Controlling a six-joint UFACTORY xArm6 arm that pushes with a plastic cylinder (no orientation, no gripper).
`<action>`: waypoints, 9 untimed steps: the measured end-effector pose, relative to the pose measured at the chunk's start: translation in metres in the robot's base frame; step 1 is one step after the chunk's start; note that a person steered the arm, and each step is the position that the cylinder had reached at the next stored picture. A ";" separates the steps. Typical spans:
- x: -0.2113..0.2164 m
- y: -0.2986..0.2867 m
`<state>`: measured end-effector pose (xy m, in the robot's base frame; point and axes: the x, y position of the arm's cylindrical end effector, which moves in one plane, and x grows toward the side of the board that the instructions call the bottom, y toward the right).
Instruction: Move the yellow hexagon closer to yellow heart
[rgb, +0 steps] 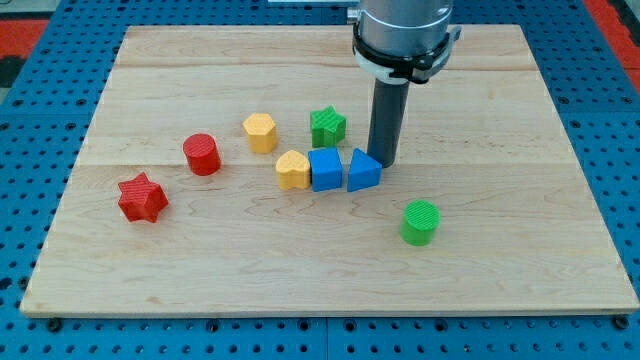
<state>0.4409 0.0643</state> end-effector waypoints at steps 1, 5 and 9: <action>-0.027 0.016; -0.120 -0.101; -0.054 -0.161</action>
<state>0.3868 -0.0970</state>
